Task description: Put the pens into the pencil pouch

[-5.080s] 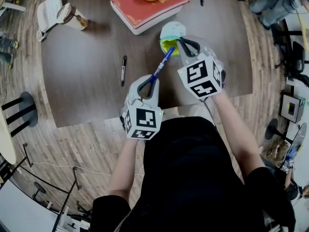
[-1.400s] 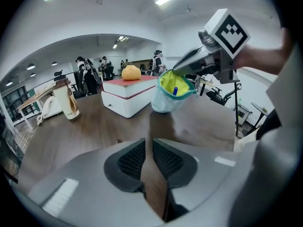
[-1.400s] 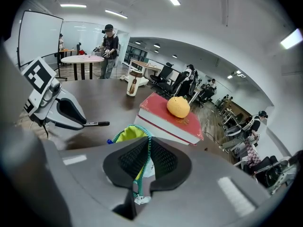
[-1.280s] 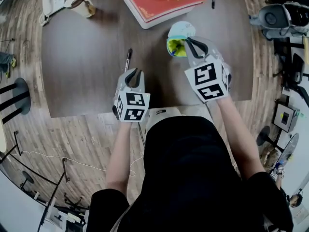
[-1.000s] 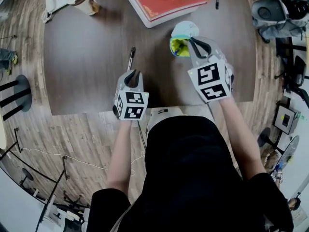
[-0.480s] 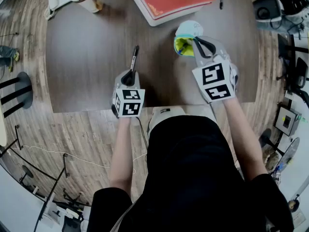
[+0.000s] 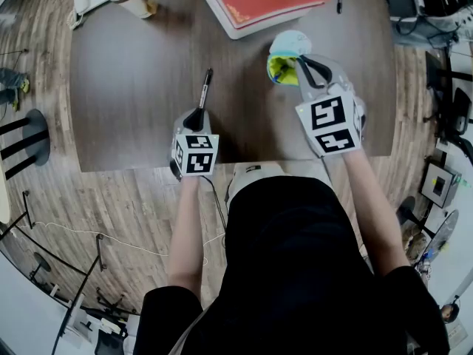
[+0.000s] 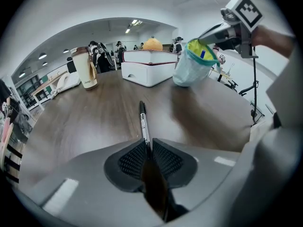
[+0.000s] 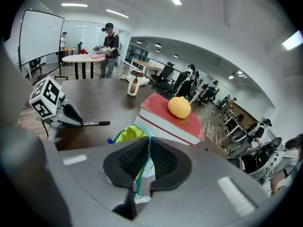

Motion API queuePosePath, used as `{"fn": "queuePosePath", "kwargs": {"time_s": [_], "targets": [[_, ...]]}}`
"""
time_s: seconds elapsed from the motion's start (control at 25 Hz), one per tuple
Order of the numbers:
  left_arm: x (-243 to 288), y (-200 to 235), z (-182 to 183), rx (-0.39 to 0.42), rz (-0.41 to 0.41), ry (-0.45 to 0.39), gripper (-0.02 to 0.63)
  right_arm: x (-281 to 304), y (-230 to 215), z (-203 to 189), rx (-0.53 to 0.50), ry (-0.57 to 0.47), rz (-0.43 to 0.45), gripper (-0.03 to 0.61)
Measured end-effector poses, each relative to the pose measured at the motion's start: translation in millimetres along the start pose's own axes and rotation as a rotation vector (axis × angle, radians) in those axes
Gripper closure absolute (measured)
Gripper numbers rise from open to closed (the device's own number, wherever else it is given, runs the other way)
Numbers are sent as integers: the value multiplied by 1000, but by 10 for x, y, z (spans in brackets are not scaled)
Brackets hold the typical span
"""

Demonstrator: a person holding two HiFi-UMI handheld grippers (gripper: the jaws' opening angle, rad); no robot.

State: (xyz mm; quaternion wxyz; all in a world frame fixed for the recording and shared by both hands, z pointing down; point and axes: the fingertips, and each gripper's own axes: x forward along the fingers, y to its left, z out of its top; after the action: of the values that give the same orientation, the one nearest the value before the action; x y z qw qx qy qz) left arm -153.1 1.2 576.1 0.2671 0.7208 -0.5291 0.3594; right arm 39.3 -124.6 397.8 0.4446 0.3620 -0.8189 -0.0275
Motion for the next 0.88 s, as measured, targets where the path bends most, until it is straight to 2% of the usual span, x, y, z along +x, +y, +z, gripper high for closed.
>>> {"fn": "queuePosePath", "kwargs": {"time_s": [0.88], "targets": [[25, -10, -92, -21, -14, 14, 581, -36, -37, -24, 11, -1, -12, 554]]}}
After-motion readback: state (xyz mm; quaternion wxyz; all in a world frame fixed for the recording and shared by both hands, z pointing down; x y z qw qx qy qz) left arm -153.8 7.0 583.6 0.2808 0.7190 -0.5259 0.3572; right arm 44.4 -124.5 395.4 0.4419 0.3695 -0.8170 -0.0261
